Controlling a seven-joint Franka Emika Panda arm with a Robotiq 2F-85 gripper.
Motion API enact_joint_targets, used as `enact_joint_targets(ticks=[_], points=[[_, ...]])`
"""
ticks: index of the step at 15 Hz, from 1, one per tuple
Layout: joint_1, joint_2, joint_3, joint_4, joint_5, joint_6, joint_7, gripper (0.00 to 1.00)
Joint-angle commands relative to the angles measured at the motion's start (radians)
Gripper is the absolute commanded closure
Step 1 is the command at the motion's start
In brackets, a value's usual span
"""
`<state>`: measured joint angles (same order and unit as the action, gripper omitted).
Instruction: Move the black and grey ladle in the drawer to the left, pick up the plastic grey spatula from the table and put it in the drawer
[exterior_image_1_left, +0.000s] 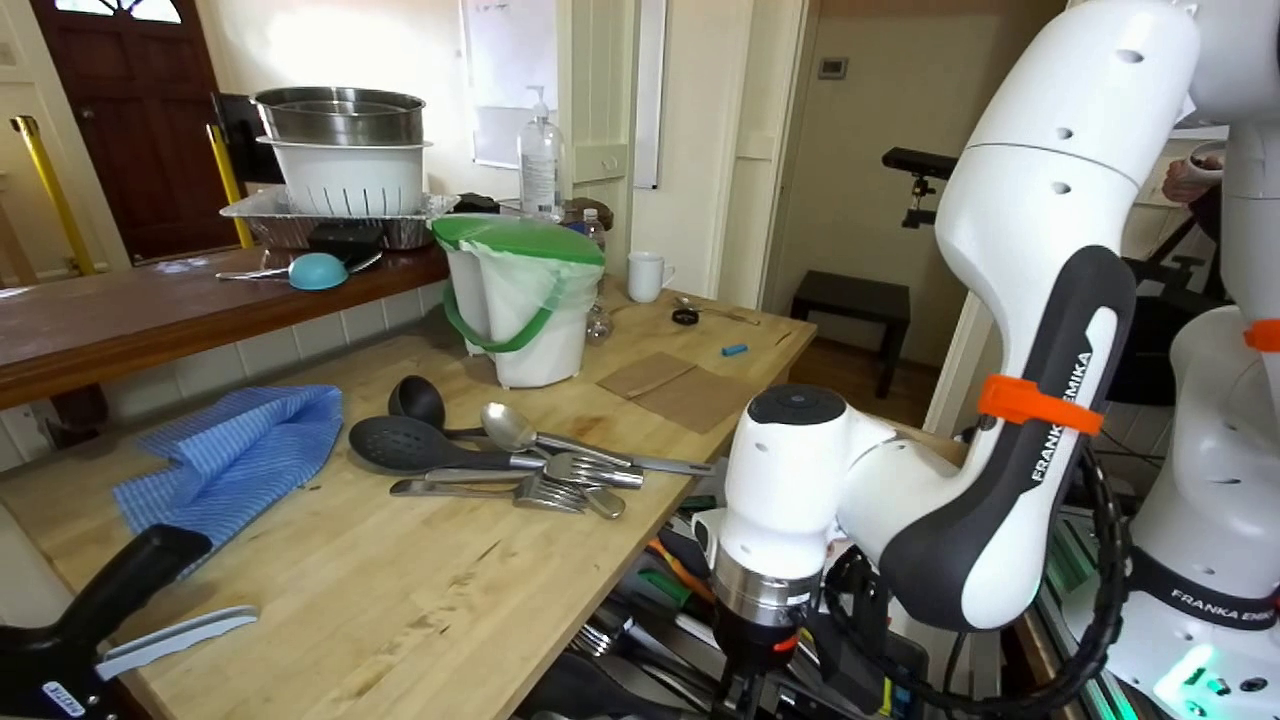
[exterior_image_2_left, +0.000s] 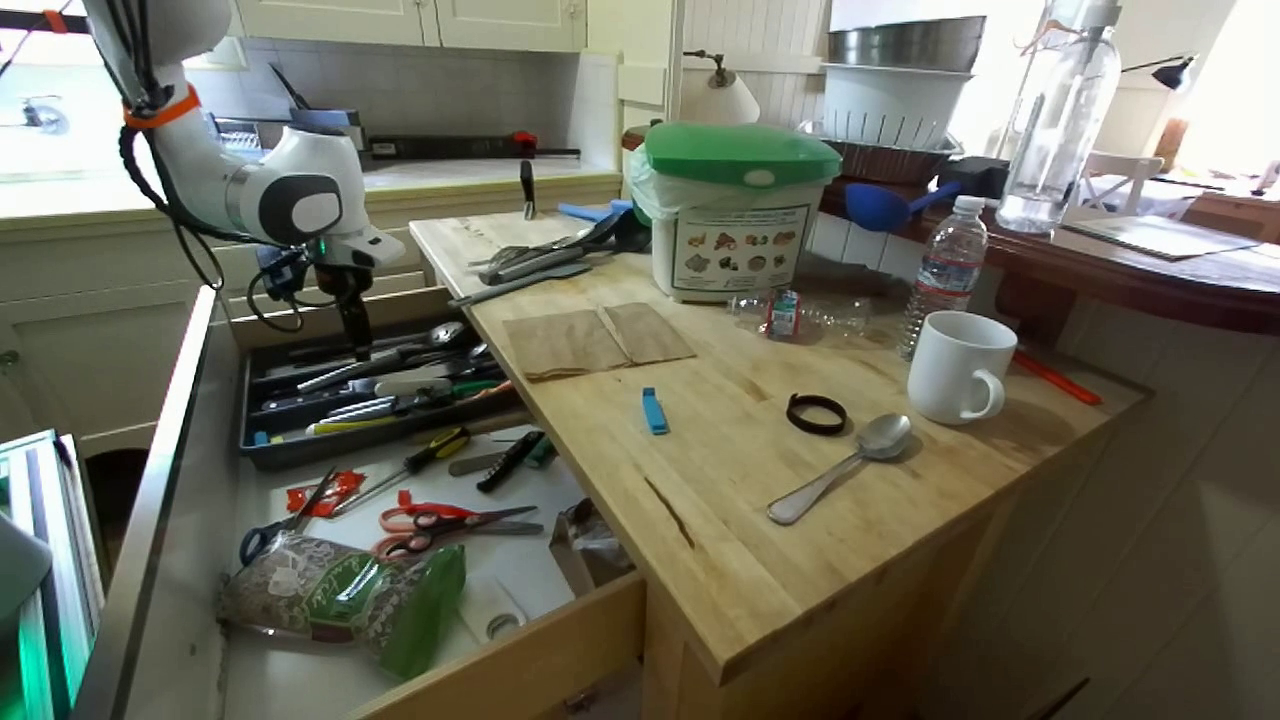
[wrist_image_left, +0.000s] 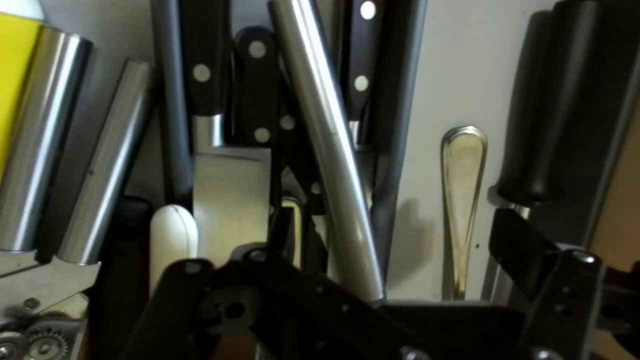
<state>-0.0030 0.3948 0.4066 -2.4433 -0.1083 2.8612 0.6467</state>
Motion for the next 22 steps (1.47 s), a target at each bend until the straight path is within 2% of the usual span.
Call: enact_joint_targets(ticks=[1, 5, 9, 11, 13, 16, 19, 20, 21, 22], points=[[0.044, -0.049, -0.077, -0.008, 0.147, -0.050, -0.195, 0.00], [0.081, -0.023, -0.162, 0.061, 0.167, -0.089, -0.344, 0.00], [0.113, 0.035, -0.187, 0.144, 0.166, -0.095, -0.426, 0.07], [0.147, 0.061, -0.189, 0.168, 0.161, -0.074, -0.427, 0.06], [0.179, 0.082, -0.188, 0.173, 0.166, -0.038, -0.413, 0.00], [0.243, 0.088, -0.201, 0.150, 0.172, 0.017, -0.363, 0.00], [0.333, 0.066, -0.259, 0.092, 0.155, 0.169, -0.286, 0.00], [0.286, 0.078, -0.224, 0.129, 0.175, 0.089, -0.347, 0.00], [0.309, 0.078, -0.238, 0.118, 0.175, 0.127, -0.334, 0.00], [0.308, 0.083, -0.237, 0.126, 0.175, 0.102, -0.341, 0.00]])
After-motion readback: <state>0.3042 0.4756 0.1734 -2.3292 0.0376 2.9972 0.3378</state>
